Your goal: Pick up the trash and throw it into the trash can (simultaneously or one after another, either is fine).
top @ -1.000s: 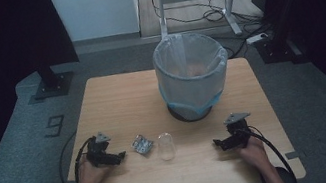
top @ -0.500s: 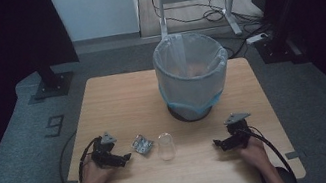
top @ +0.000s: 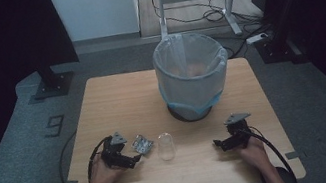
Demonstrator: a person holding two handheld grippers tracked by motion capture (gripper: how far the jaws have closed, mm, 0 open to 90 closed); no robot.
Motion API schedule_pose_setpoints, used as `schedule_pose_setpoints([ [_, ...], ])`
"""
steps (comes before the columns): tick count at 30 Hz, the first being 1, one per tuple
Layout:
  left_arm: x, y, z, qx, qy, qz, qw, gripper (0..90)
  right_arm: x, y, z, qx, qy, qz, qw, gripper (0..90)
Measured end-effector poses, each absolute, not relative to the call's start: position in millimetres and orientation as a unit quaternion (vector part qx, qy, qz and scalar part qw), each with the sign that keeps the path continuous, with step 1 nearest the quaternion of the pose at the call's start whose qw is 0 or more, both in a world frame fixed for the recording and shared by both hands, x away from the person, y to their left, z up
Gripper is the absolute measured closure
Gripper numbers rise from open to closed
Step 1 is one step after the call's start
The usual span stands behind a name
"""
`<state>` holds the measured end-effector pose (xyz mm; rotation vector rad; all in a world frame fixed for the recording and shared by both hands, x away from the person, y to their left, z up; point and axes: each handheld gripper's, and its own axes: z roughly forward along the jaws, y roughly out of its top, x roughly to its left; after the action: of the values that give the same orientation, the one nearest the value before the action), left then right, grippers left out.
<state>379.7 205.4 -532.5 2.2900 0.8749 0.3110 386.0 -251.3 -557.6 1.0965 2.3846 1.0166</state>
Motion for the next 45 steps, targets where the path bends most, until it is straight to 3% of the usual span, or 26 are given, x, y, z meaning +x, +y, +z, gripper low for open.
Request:
schedule_pose_setpoints([
  [26,394.4,166.7,-532.0,0.88,0.333,0.127,0.315,0.5,386.0,-251.3,-557.6,0.384,0.836,0.356,0.163,0.0],
  [38,396.3,165.8,-530.4,0.881,0.335,0.124,0.31,22.6,386.0,-251.3,-557.6,0.385,0.836,0.356,0.163,0.0],
  [45,397.4,171.6,-526.8,0.875,0.336,0.119,0.328,30.6,386.0,-251.3,-557.6,0.384,0.836,0.356,0.163,0.0],
])
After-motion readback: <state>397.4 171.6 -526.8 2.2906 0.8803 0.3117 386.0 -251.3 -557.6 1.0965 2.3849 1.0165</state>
